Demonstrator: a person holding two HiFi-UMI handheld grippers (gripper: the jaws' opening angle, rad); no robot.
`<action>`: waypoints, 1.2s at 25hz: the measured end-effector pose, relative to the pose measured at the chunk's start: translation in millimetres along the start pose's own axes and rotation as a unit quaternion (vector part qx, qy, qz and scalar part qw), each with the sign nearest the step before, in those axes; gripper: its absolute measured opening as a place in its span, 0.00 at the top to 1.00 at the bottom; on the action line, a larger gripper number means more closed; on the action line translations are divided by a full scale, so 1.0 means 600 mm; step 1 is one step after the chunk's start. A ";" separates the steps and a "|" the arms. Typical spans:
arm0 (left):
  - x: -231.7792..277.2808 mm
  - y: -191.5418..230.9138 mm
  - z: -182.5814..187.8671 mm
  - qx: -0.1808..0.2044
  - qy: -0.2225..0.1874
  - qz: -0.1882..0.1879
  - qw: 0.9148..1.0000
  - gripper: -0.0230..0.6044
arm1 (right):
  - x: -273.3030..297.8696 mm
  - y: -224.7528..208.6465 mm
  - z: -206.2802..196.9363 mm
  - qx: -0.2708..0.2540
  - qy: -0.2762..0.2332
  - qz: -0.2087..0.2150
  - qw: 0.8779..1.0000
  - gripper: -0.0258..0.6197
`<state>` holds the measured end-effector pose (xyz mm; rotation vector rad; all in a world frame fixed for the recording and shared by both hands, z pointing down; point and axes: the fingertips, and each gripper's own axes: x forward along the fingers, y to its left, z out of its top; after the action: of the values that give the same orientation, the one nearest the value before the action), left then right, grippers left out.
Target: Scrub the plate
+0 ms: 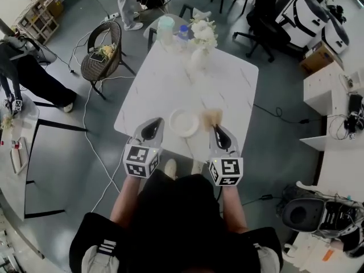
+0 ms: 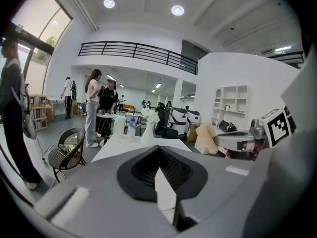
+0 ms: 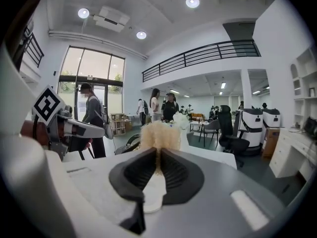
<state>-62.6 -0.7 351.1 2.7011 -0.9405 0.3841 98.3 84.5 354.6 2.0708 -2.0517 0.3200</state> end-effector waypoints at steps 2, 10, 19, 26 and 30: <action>-0.011 -0.001 0.009 0.004 -0.009 -0.006 1.000 0.95 | -0.016 0.003 0.003 0.001 -0.006 -0.009 1.000 0.91; -0.048 -0.016 0.027 0.024 -0.027 -0.034 0.999 0.95 | -0.064 0.027 0.010 0.013 -0.025 -0.040 0.999 0.91; -0.060 -0.019 0.021 0.030 -0.025 -0.047 0.998 0.95 | -0.074 0.044 0.004 0.015 -0.031 -0.051 0.998 0.91; -0.056 -0.016 0.022 0.032 -0.024 -0.052 0.998 0.95 | -0.070 0.045 0.008 0.017 -0.032 -0.054 0.998 0.91; -0.051 -0.013 0.024 0.031 -0.024 -0.054 0.998 0.95 | -0.065 0.045 0.010 0.017 -0.031 -0.055 0.998 0.91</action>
<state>-78.1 18.0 326.6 2.8151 -0.8024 0.3321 71.0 120.0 337.1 2.2307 -1.9704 0.2773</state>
